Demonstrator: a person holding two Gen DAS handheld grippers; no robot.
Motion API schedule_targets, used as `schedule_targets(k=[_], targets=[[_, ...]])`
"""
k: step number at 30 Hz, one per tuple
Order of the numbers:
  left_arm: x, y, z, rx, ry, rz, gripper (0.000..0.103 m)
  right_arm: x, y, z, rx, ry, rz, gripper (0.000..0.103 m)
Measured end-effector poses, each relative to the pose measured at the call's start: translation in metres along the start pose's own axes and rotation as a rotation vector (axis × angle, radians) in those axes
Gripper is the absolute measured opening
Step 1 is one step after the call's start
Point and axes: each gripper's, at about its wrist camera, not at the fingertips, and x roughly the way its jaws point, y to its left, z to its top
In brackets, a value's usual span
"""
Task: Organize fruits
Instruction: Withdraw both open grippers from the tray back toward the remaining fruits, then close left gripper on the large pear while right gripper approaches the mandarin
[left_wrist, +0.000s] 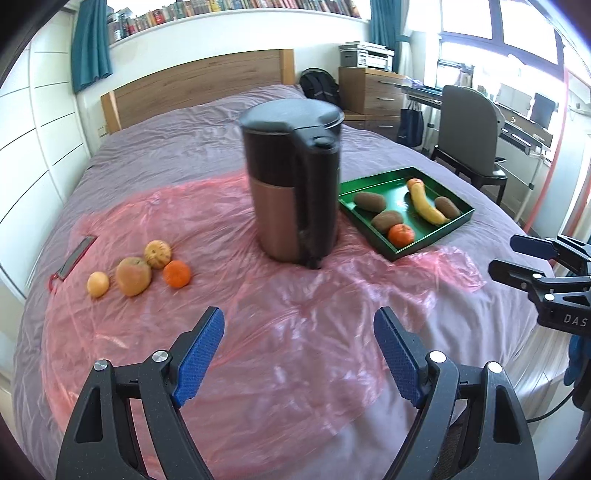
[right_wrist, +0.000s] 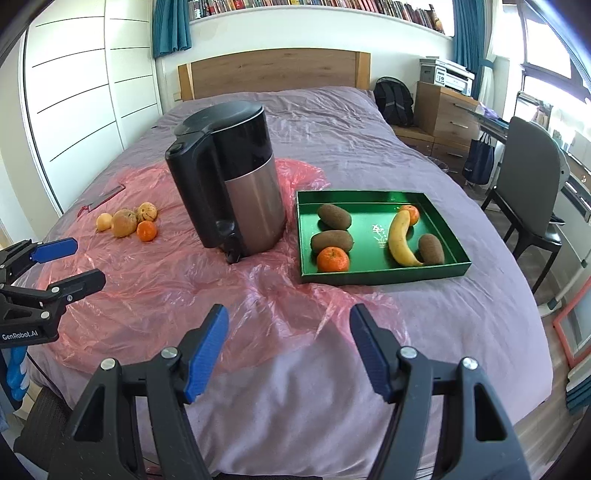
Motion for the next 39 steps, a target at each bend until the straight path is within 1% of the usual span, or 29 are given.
schedule_targets(k=[4,10,18,24,30,39], targets=[[-0.004,0.03,-0.018,-0.037,0.011,0.033,0.079,0.0,0.02,-0.005,-0.024,0.017,0.015,0.1],[-0.011,0.081,-0.044,-0.097,0.026,0.087,0.079,0.003,0.06,-0.007,-0.079,0.035,0.05,0.1],[-0.017,0.156,-0.068,-0.227,0.035,0.144,0.08,0.009,0.124,0.009,-0.187,0.041,0.114,0.1],[-0.015,0.201,-0.081,-0.294,0.04,0.175,0.08,0.022,0.166,0.022,-0.251,0.052,0.152,0.1],[-0.004,0.23,-0.086,-0.345,0.052,0.181,0.08,0.042,0.198,0.035,-0.312,0.068,0.185,0.1],[0.024,0.257,-0.079,-0.401,0.07,0.137,0.08,0.083,0.238,0.05,-0.4,0.095,0.258,0.1]])
